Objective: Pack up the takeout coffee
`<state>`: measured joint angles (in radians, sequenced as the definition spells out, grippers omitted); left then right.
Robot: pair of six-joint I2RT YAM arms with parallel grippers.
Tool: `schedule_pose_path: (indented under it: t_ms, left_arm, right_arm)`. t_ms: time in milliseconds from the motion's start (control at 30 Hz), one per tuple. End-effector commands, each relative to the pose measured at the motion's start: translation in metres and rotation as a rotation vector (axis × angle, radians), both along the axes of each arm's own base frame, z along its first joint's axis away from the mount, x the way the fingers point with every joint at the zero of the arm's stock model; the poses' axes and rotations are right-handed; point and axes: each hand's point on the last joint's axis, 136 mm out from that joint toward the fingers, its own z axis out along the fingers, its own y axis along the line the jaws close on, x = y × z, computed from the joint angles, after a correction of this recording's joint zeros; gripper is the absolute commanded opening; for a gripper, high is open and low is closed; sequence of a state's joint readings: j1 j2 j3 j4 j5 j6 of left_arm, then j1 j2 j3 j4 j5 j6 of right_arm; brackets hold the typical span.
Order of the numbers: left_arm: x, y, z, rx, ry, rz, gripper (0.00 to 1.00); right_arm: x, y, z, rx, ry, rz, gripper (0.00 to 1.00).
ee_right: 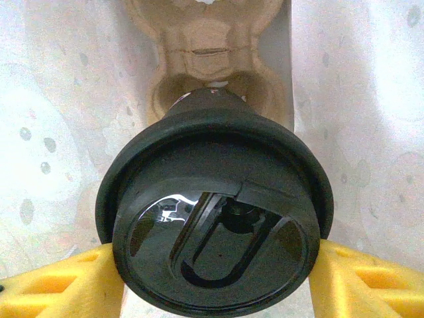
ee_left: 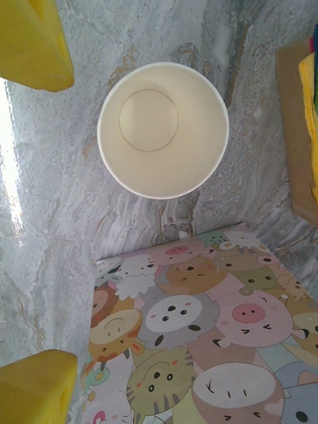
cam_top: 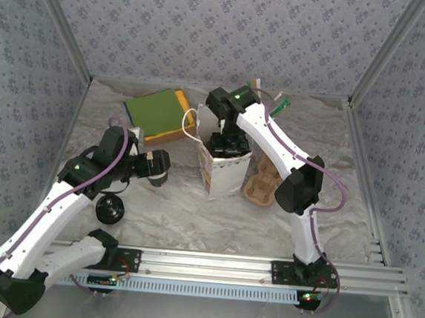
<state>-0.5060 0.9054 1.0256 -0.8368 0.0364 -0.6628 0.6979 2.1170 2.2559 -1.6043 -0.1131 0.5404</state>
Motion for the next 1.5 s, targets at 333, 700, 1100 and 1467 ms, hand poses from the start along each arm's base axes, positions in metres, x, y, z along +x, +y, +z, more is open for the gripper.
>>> schedule_pose_path:
  t_ms: [333,700,1100,1467]
  left_arm:
    - [0.001,-0.004,0.009,-0.016,-0.016,-0.017,1.0]
    - [-0.003,-0.011,0.013,-0.045,-0.025,-0.056,0.99]
    - [-0.013,-0.018,0.023,-0.113,-0.071,-0.11,1.0]
    - [-0.014,-0.018,0.022,-0.119,-0.073,-0.113,1.0]
  right_arm:
    - [-0.006,-0.011,0.0,-0.027,0.028,0.001,0.68]
    - [-0.005,-0.011,0.001,-0.02,0.024,-0.004,0.68]
    - [-0.005,-0.01,0.0,-0.019,0.024,-0.003,0.68]
    - [-0.005,-0.009,0.0,-0.019,0.023,-0.003,0.68]
